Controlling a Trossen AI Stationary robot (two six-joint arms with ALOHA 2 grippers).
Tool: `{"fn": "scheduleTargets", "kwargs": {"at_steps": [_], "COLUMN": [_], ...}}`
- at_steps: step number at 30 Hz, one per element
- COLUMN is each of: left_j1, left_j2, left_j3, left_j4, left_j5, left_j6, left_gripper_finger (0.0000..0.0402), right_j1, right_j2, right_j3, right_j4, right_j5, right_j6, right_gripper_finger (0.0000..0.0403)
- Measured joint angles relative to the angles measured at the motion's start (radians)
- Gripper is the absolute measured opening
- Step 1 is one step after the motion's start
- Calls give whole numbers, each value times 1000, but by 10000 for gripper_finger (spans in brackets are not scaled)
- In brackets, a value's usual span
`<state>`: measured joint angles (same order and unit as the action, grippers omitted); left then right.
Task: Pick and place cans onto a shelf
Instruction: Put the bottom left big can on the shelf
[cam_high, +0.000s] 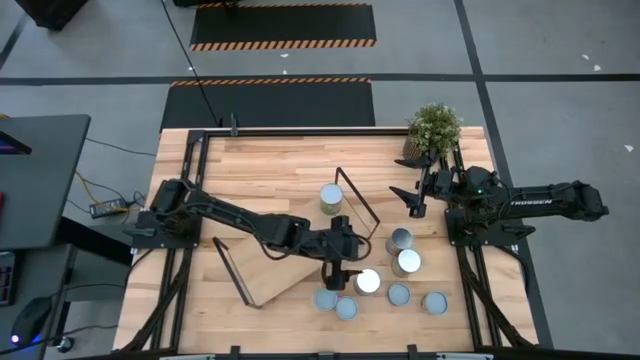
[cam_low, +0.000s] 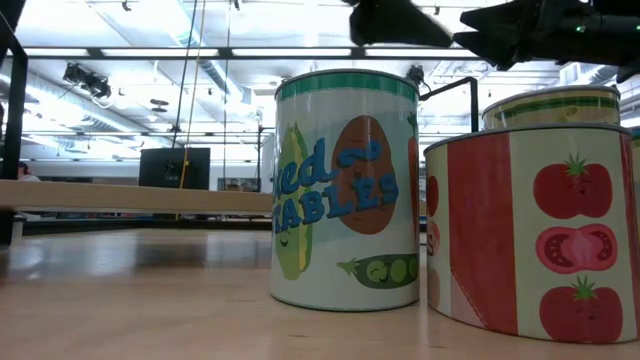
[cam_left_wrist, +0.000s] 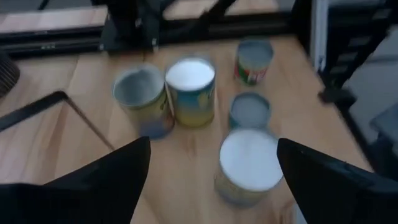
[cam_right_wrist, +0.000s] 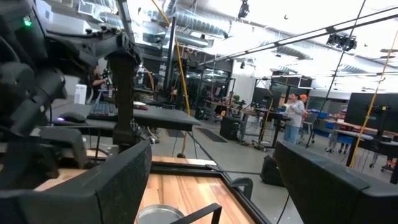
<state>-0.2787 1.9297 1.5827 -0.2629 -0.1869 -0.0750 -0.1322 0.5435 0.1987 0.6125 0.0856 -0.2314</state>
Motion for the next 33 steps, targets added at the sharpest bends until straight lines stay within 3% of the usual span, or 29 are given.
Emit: {"fn": "scheduleTargets", "kwargs": {"at_steps": [5,17,25,33], "left_j1": [-15,-35,-36,-35], "left_j2": [17,94,211,241], "left_j3": [46,74,242,275], "left_j4": [-117,-103,-172,-177], "left_j5": [-27,-3,48,54], "left_j6": [8,-36,60,111], "left_gripper_finger": [357,357,357,357], "right_j1": [0,0,0,-1], "right_j2": [8,16,23,27], "right_j3": [0,0,0,0], "right_j4": [3,21,23,23], "right_j5": [1,-1,-2,-1], "right_j6": [-7,-7,-8,-8], "right_gripper_finger": [348,348,348,348]}}
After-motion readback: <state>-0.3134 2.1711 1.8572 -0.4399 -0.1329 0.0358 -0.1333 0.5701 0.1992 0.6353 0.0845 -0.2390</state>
